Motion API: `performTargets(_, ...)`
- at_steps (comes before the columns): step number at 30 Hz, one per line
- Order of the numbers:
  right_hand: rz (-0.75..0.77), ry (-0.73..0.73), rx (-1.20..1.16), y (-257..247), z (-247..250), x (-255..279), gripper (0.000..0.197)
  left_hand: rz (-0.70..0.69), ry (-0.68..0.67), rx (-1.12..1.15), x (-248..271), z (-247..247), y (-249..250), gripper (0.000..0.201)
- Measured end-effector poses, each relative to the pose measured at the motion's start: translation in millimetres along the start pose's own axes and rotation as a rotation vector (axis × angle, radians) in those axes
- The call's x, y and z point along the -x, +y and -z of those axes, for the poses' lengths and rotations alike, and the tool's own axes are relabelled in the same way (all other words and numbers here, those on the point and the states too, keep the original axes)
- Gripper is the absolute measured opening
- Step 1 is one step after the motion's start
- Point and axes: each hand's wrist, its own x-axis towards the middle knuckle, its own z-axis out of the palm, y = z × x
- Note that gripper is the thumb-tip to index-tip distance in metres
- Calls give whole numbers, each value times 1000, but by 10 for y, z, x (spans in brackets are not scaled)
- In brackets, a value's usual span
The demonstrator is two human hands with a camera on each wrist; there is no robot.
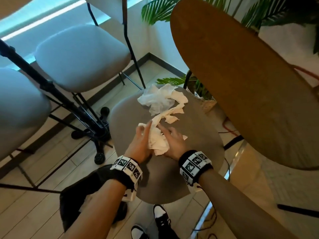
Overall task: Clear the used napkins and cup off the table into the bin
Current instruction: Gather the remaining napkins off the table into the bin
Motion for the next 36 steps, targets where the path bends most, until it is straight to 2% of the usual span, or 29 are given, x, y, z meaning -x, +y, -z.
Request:
performTargets(2,-24,0,43,-65,0,-62,113,79,1,23,-79,6,5,123)
performTargets(4,-68,5,57,-114,36,-129,105,171,-66,-37,-187,39,17,120)
performTargets(7,-66,-29,17,-164,76,-193,87,218,-128,-100,-294,58,31,92)
performTargets(10,-25,-54,-18,-193,26,-183,74,166,-69,-32,-231,-5,17,59)
performTargets(12,-11,-40,-19,-188,-13,-148,66,143,-24,13,-135,-46,-7,49)
performTargets(15,-10,-34,-13,-168,-58,-92,80,163,58,107,-11,-87,-14,61)
performTargets(17,-8,-30,-2,-173,-67,-80,85,180,86,263,18,-98,18,88)
performTargets(19,-19,-43,-9,-186,-71,-128,81,251,77,317,-12,-97,30,108)
performTargets(20,-31,-46,-18,-187,-77,-170,74,299,64,257,-43,-89,37,106)
performTargets(22,-42,-31,-25,-201,-75,-232,53,357,65,116,-76,-88,45,72)
performTargets(24,-35,10,-13,-201,-87,-237,39,361,162,93,-11,-94,78,32)
performTargets(25,-19,30,-17,-196,-101,-213,35,348,221,94,36,-125,65,21)
performTargets(27,19,57,-13,-170,-157,-152,31,314,317,119,141,-173,35,17)
performTargets(31,96,86,22,-119,-260,-89,31,332,361,253,259,-249,29,49)
performTargets(32,109,79,24,-125,-256,-83,33,335,351,277,267,-249,36,50)
performTargets(34,138,50,6,-141,-232,-75,32,276,278,218,257,-219,31,29)
performTargets(36,145,42,-54,-163,-213,-45,22,239,172,123,268,-145,35,9)
